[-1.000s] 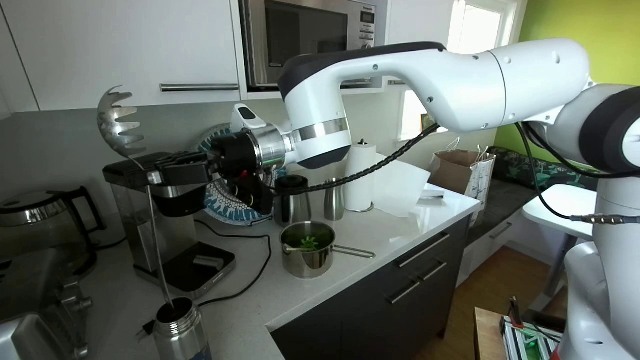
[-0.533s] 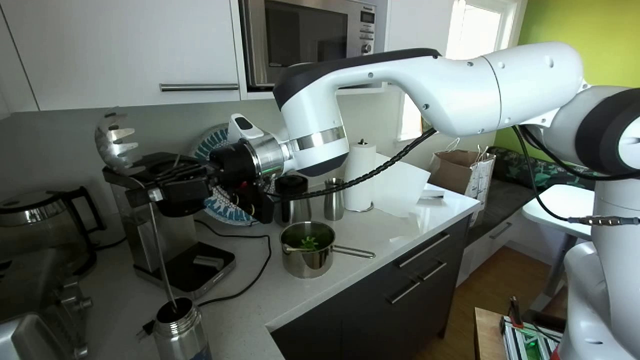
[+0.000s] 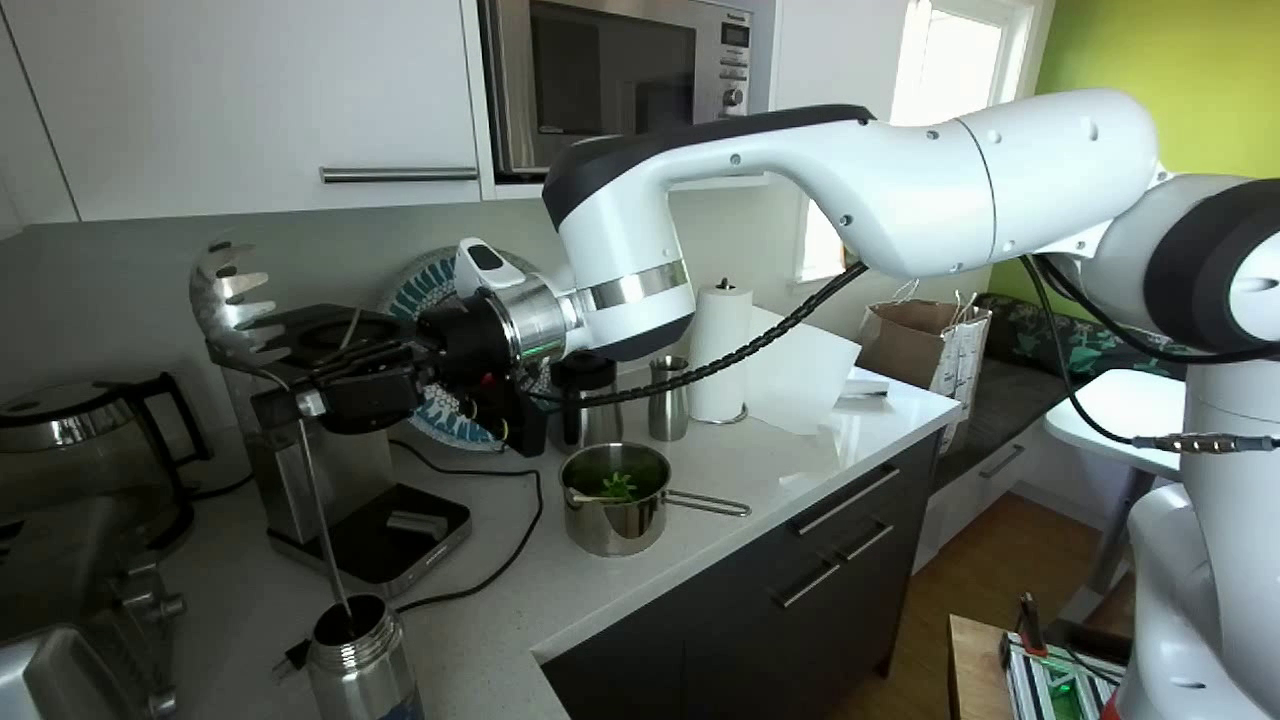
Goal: Put the serving spoon in the bottle
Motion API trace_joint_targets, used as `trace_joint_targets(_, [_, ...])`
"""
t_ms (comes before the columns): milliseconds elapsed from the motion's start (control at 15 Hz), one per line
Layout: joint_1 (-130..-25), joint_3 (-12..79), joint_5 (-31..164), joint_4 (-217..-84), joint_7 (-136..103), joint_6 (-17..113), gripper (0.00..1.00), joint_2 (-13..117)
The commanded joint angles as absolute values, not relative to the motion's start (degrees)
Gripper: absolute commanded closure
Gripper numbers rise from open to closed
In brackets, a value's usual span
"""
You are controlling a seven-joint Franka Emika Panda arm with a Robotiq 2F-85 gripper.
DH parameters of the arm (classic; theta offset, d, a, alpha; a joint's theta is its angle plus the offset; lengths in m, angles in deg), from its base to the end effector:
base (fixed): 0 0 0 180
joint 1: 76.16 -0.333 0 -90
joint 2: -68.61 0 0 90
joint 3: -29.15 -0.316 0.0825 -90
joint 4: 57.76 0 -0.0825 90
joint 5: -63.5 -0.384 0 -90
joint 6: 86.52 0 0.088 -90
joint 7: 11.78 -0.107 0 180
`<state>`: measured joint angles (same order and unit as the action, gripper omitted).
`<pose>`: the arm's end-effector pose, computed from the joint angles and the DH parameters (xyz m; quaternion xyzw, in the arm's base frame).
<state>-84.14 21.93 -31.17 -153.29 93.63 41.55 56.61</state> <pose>0.6376 0.1964 0.5513 -0.6254 -0.4005 -0.5501 0.3819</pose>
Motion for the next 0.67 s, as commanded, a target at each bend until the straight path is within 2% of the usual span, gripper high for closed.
trace_joint_targets(0, [-85.03, 21.86, -30.51, -155.17, 95.33, 43.57, 0.97, 56.57])
trace_joint_targets(600, [-86.6, 21.17, -28.08, -159.72, 98.12, 46.55, 0.97, 55.71])
